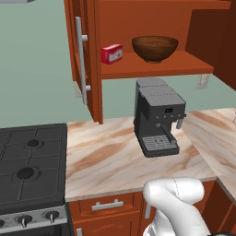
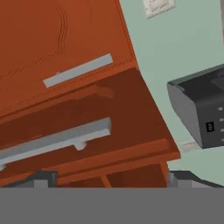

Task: Pick the mug and place it in the sink. Pick the bowl and place it in the open cabinet and then close the cabinet.

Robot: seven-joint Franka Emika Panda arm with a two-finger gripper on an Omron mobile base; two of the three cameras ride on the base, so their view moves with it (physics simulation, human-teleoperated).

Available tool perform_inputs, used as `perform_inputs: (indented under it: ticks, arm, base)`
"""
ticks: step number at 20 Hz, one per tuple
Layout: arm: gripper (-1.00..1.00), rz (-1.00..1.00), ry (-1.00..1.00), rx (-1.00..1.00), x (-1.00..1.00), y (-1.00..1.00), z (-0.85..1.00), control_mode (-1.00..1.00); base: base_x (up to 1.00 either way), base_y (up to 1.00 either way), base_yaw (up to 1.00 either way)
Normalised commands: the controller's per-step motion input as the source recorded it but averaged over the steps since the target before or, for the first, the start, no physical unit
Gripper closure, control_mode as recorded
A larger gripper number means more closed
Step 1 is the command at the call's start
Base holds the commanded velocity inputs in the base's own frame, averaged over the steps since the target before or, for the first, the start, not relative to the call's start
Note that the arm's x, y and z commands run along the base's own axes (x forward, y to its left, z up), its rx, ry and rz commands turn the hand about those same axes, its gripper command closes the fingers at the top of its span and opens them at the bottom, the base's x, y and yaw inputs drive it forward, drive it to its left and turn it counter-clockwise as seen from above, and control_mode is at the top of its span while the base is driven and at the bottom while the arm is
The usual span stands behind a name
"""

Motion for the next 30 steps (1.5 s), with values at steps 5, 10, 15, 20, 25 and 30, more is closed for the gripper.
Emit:
perform_inputs:
  ticks: [5, 10, 15, 20, 25, 30]
  arm:
    - [-1.0, 0.08, 0.0, 0.0, 0.27, -0.28, -0.09, -1.0]
    - [-1.0, 0.05, 0.0, 0.0, 0.22, -0.14, -0.05, -1.0]
    - [-1.0, 0.02, 0.0, 0.0, 0.2, 0.0, -0.12, -1.0]
    - [-1.0, 0.02, 0.0, 0.0, 0.17, 0.0, -0.07, -1.0]
    - [-1.0, 0.02, 0.0, 0.0, 0.14, 0.0, 0.0, -1.0]
    - [-1.0, 0.01, 0.0, 0.0, 0.04, 0.0, 0.0, -1.0]
  base:
    - [0.0, 0.0, 0.0]
    - [0.0, 0.0, 0.0]
    - [0.0, 0.0, 0.0]
    - [0.0, 0.0, 0.0]
    - [0.0, 0.0, 0.0]
    - [0.0, 0.0, 0.0]
